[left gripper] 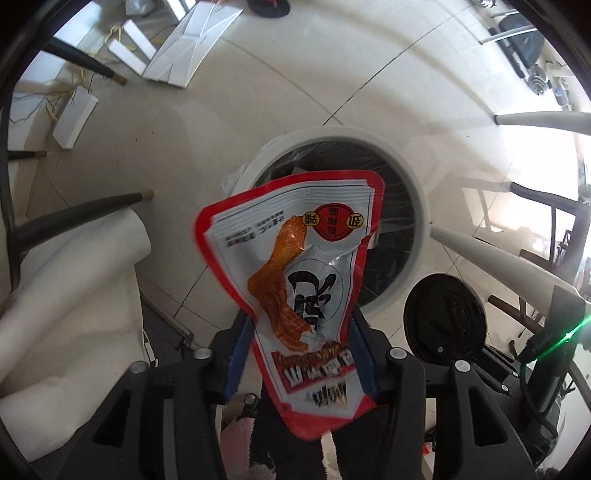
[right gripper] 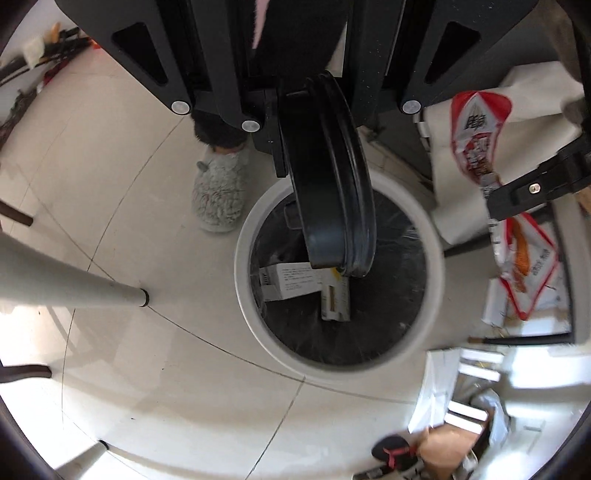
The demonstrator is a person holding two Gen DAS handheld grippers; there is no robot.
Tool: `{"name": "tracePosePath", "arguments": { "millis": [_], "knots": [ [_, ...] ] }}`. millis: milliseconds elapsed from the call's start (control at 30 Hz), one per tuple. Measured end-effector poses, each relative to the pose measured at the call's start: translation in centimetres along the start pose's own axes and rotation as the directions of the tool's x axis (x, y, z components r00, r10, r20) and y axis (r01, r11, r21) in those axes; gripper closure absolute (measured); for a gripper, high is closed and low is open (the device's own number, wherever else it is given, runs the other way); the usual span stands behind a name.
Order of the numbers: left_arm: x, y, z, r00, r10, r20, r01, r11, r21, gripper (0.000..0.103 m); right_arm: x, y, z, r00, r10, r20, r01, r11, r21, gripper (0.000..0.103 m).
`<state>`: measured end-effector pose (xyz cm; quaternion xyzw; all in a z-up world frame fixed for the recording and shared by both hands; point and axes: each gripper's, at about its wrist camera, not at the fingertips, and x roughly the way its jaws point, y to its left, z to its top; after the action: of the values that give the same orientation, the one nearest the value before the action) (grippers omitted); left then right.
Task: Collect trash
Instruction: 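Carry wrapper and black lid over the bin and release both inside, then move both tools back from the bin to the table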
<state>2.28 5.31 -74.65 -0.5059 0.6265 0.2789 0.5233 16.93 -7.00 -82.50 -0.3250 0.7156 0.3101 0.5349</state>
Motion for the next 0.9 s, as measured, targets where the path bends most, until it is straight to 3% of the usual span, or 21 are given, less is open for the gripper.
{"name": "tracePosePath", "arguments": {
  "millis": [100, 167, 233, 433, 667, 900],
  "knots": [
    [0.3, 0.1, -0.1, 1.0, 0.005, 0.007, -0.005, 1.0, -0.005, 0.035, 1.3, -0.1, 0.6, 1.0, -0.026, -0.014, 0.026, 1.0, -0.017, 0.088],
    [0.2, 0.3, -0.1, 1.0, 0.006, 0.019, -0.006, 1.0, -0.014, 0.022, 1.5, -0.3, 0.7, 0.999, -0.032, -0.005, 0.032, 0.999, -0.011, 0.05],
    [-0.1, 0.5, -0.3, 1.0, 0.014, 0.026, -0.014, 1.0, -0.016, 0.006, 1.3, -0.3, 0.7, 0.999, -0.036, 0.015, 0.036, 0.999, -0.011, 0.028],
    [-1.8, 0.9, -1.3, 0.994, 0.085, 0.075, -0.084, 0.996, -0.008, 0.005, -0.3, 0.3, 0.3, 0.994, -0.088, 0.059, 0.09, 0.995, -0.034, 0.002],
    [-3.6, 1.5, -3.2, 0.984, 0.136, 0.111, -0.136, 0.991, -0.007, 0.004, -3.3, 1.0, -0.7, 0.986, -0.121, 0.114, 0.128, 0.99, -0.057, 0.001],
    [-6.8, 1.6, -5.9, 0.98, 0.143, 0.139, -0.142, 0.99, -0.016, 0.004, -7.0, 1.4, -2.5, 0.981, -0.126, 0.146, 0.135, 0.99, -0.049, 0.0]
  ]
}}
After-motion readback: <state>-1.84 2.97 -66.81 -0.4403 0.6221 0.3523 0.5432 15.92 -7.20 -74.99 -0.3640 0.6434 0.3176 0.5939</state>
